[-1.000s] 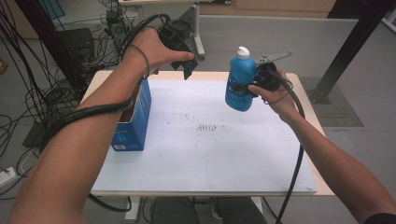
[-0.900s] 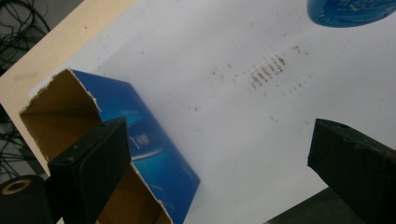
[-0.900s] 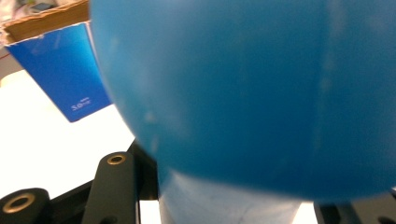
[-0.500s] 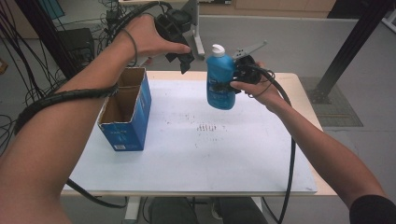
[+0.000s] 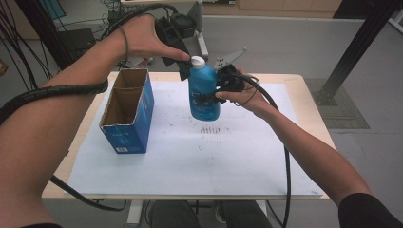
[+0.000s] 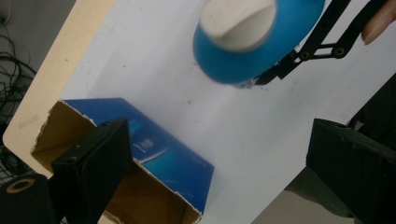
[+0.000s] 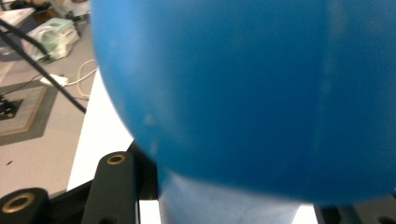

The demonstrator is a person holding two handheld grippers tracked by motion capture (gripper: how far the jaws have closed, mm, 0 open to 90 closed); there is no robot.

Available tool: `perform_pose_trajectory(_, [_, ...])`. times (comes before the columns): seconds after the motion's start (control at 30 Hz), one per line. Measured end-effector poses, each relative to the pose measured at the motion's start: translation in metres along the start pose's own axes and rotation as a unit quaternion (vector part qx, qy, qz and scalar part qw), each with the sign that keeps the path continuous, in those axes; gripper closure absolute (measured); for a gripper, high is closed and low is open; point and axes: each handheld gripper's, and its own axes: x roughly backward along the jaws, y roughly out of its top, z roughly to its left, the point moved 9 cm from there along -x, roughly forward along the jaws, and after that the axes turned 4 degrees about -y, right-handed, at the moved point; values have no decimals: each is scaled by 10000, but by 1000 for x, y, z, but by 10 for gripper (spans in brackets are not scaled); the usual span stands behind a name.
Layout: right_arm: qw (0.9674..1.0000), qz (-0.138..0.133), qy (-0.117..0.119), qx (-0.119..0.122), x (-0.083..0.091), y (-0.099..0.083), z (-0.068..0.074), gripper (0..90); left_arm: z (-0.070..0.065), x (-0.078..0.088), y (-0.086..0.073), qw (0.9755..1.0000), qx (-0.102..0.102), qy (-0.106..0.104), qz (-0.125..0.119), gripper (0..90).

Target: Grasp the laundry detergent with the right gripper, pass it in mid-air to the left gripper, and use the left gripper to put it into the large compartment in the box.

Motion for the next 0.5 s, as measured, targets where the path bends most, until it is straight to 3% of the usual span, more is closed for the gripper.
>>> perform_pose_trajectory(0.5, [9981,-115,544,260,-23,1,30,451,-15,-7,-5,9986,-497,-136,126,77])
